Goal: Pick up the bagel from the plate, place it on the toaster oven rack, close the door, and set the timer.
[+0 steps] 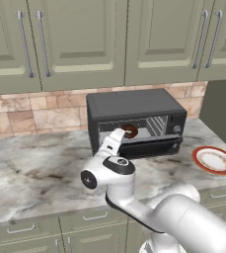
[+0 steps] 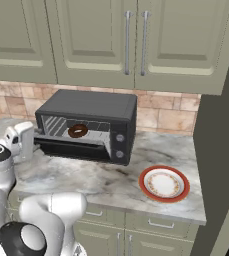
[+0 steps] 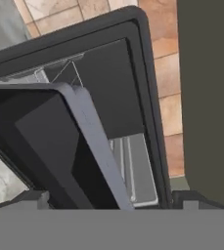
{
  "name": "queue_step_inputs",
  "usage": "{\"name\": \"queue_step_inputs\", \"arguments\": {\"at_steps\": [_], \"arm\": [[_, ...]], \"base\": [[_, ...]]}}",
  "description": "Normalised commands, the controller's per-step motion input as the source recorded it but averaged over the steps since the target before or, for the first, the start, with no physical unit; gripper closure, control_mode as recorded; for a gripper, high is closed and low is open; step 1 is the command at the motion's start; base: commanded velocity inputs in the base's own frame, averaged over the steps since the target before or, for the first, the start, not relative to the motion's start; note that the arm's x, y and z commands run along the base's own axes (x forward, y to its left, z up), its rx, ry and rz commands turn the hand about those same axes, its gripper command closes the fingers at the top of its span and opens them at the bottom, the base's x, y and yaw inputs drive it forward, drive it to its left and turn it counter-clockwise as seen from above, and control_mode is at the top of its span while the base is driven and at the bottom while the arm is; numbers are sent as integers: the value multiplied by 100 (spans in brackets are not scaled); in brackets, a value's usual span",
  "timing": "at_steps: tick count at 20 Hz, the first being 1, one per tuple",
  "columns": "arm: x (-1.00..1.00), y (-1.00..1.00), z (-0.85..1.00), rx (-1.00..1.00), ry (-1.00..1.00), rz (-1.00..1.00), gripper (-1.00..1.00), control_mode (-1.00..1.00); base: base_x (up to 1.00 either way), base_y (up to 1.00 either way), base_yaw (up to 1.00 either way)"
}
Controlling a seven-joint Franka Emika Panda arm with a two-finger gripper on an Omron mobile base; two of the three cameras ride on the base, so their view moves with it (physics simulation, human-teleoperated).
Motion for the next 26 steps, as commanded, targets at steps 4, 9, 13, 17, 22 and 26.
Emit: {"name": "queue_step_inputs", "arguments": {"at_steps": [4, 9, 13, 17, 22, 26], "arm": [[51, 0, 37, -1, -1, 0, -100, -100], [52, 1, 18, -1, 0, 0, -100, -100], [54, 0, 12, -1, 0, 0, -100, -100], [54, 1, 12, -2, 0, 0, -100, -100], [55, 6, 8, -3, 0, 0, -100, -100], [45, 15, 3, -5, 0, 0, -100, -100]], "base": [[0, 0, 0], [0, 0, 0], [0, 0, 0], [0, 0, 0], [0, 0, 0], [0, 0, 0]]}}
